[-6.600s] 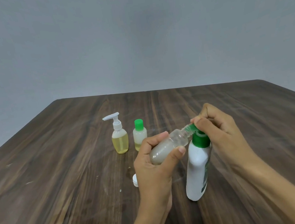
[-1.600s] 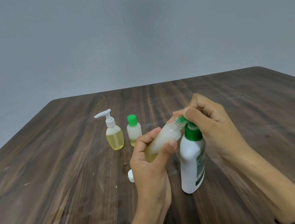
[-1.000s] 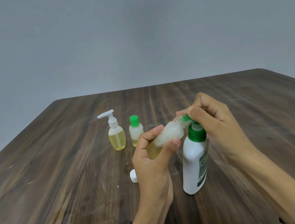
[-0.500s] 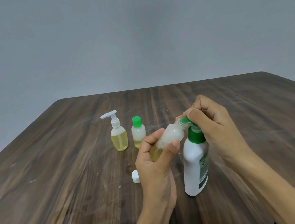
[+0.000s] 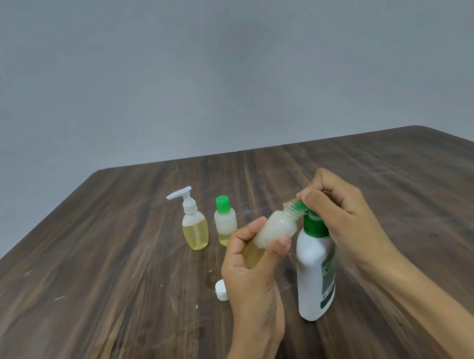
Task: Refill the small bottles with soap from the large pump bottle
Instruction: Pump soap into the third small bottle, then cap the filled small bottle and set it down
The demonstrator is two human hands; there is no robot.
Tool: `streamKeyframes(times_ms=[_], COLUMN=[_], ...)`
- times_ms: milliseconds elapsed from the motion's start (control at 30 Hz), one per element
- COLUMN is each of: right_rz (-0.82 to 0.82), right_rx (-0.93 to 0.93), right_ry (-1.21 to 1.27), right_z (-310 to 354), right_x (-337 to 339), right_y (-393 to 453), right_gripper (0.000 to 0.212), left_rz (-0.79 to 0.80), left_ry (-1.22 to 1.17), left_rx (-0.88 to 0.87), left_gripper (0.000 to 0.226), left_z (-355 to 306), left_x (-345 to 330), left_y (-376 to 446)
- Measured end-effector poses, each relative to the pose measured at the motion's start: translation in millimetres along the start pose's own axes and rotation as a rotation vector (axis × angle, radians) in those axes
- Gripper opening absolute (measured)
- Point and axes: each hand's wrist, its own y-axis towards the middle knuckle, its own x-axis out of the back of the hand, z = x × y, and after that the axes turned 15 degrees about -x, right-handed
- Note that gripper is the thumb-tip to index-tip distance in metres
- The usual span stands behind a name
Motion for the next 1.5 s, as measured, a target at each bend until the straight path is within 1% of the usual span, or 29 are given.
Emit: streamKeyframes(times_ms=[200,367,500,567,667,700,733,767,800,833,867,900,933,967,1033,1067,1100,1167,1233,1300,1333,1367,1433,1467,1500], right_rz=[0.048,0.021,0.029,0.011,0.049,0.015,-0.07,-0.201,-0.344,-0.441,-0.468,-0.43,-0.335,-0.202,0.058,0.152,0.219,0.309,0.336,0.346,0.341,0.311,0.212,0.204,0.232], right_rx=[-0.014,-0.035,-0.039,-0.049,-0.101,-0.071,0.009,0.131,0.278,0.429,0.542,0.604,0.601,0.535,0.296,0.198,0.14,0.092,0.101,0.125,0.125,0.111,0.042,0.023,0.025], right_ry=[0.015,0.033,0.007,0.032,0.087,0.051,-0.028,-0.123,-0.2,-0.234,-0.262,-0.307,-0.366,-0.448,-0.702,-0.859,-0.986,-1.096,-1.156,-1.221,-1.178,-1.062,-0.687,-0.49,-0.354], right_z=[7,1,10,11,8,10,14,20,28,38,42,41,35,26,3,-10,-23,-37,-47,-50,-49,-44,-21,-4,14], right_x=[7,3,5,5,8,10,13,16,16,11,1,-13,-29,-45,-75,-86,-94,-106,-113,-115,-115,-112,-100,-92,-85], right_y=[1,-5,0,-1,-5,-9,-13,-19,-27,-39,-51,-61,-65,-65,-56,-49,-41,-32,-28,-24,-22,-19,-14,-12,-10], right_gripper=[0.02,0.022,0.021,0.02,0.023,0.026,0.029,0.027,0.021,0.014,0.008,0.008,0.012,0.015,0.021,0.023,0.024,0.029,0.031,0.027,0.024,0.022,0.021,0.022,0.024], left_rz=[0.016,0.013,0.025,0.031,0.028,0.02,0.007,-0.013,-0.035,-0.058,-0.082,-0.096,-0.107,-0.117,-0.148,-0.165,-0.182,-0.21,-0.22,-0.222,-0.223,-0.22,-0.201,-0.192,-0.19], left_ry=[-0.017,-0.01,-0.014,-0.011,-0.028,-0.032,-0.036,-0.036,-0.033,-0.027,-0.013,-0.005,-0.01,-0.037,-0.092,-0.104,-0.108,-0.105,-0.108,-0.104,-0.1,-0.097,-0.076,-0.065,-0.059], left_rx=[0.021,0.041,0.018,0.006,0.012,0.013,0.004,-0.007,-0.019,-0.027,-0.03,-0.034,-0.044,-0.054,-0.069,-0.072,-0.071,-0.06,-0.043,-0.024,-0.014,-0.003,0.023,0.031,0.037], left_gripper=[0.031,0.031,0.038,0.037,0.032,0.036,0.04,0.046,0.051,0.055,0.057,0.059,0.059,0.057,0.052,0.055,0.061,0.07,0.071,0.071,0.072,0.072,0.074,0.077,0.078], left_z=[0,2,-1,0,3,1,-1,-4,-7,-10,-15,-20,-23,-27,-34,-36,-38,-40,-41,-41,-40,-40,-41,-41,-40], left_x=[-4,-3,-3,-2,4,7,12,18,25,34,42,50,58,65,75,78,80,85,90,94,96,98,99,100,100], left_y=[-2,-5,-2,-1,-3,-2,0,2,6,9,12,15,17,18,20,20,19,16,12,11,11,11,9,8,8])
